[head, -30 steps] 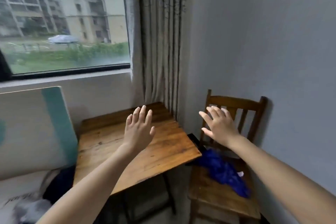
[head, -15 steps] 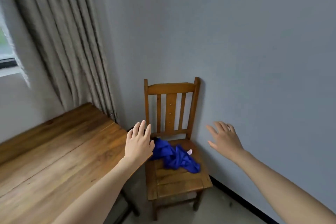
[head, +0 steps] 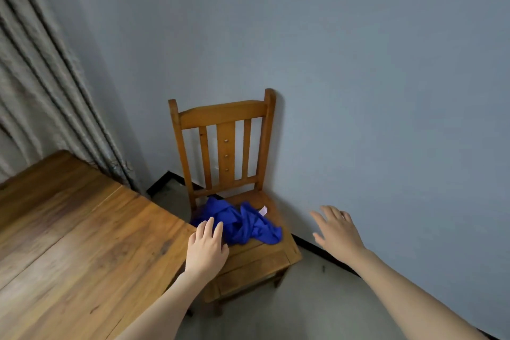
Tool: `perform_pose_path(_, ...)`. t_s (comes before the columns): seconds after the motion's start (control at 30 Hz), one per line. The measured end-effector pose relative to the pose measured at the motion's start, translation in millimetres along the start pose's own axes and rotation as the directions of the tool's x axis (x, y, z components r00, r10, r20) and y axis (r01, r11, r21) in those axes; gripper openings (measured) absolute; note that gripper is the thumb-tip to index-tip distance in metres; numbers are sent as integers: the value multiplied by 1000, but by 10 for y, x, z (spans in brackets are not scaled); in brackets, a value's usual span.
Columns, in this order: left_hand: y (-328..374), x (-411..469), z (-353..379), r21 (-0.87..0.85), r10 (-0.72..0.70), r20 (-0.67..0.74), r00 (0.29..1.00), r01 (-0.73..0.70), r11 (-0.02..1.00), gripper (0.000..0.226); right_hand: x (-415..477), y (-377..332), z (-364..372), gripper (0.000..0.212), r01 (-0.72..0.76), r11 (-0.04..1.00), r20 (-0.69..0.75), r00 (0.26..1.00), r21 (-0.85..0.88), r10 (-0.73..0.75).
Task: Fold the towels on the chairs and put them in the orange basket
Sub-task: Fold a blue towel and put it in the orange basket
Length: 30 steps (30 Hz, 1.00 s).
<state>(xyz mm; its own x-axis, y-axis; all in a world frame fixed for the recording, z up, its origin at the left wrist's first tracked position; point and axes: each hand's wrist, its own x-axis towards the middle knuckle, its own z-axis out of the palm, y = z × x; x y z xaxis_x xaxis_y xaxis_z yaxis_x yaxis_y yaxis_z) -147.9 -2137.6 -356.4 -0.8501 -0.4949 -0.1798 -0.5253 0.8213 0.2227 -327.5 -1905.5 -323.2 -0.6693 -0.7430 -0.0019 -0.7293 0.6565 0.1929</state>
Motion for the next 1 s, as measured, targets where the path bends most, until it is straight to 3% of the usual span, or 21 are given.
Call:
perform_pose_path(0.23,428,471,268,-7,-14,68,998,14,1000,56,279,499,329,56,-39,997,112,993,74,30)
perform_pose_path(0.53,1223,1115,614,-139,-256,120,959,272,952,56,1059,1123,905,49,-7,935,290,952,356,-103)
perform_pose_path(0.7,1447,1160,820,-169,-308,226,924,348,922,53,1276,1120,1217,47,-30,889,375,913,458,-162)
perform_pose_path(1.0,1157,1595,1328,-174,-416,352,839,495,851,53,1455,746,2031,47,-103,839,547,799,534,-250)
